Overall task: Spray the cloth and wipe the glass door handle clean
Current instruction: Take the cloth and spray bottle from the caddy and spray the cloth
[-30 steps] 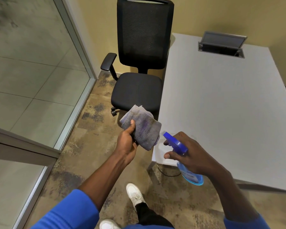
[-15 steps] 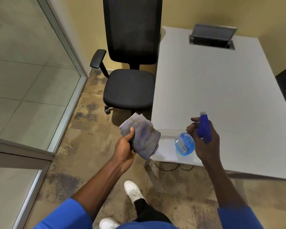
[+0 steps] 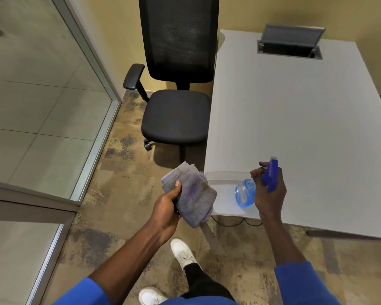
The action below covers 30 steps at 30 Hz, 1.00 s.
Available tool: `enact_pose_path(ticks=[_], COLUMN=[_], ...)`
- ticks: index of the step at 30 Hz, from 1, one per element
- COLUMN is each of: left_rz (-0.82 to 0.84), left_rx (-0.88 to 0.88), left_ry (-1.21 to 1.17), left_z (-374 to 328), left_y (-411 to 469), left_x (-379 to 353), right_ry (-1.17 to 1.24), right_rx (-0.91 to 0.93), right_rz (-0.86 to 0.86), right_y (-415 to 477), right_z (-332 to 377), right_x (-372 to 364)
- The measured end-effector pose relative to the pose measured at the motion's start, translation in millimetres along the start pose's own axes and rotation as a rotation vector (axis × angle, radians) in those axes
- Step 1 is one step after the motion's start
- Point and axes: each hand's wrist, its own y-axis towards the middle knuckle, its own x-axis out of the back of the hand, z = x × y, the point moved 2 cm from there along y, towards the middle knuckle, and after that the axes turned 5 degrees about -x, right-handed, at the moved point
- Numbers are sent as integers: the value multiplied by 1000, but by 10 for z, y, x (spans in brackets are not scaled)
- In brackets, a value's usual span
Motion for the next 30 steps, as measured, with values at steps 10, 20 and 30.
enact_pose_path(ticks=[10, 20, 30], left_rz=[41, 18, -9], left_rx=[21, -6, -39], left_ry=[-128, -136, -209], left_z=[-15, -105, -246], left_y=[-85, -273, -856], left_x=[121, 414, 1089], right_ry=[-6, -269, 218], right_rx=[-66, -169, -652], right_rz=[-122, -291, 596], right_y=[-20, -905, -2158], right_z=[-88, -72, 452], right_x=[15, 112, -1150])
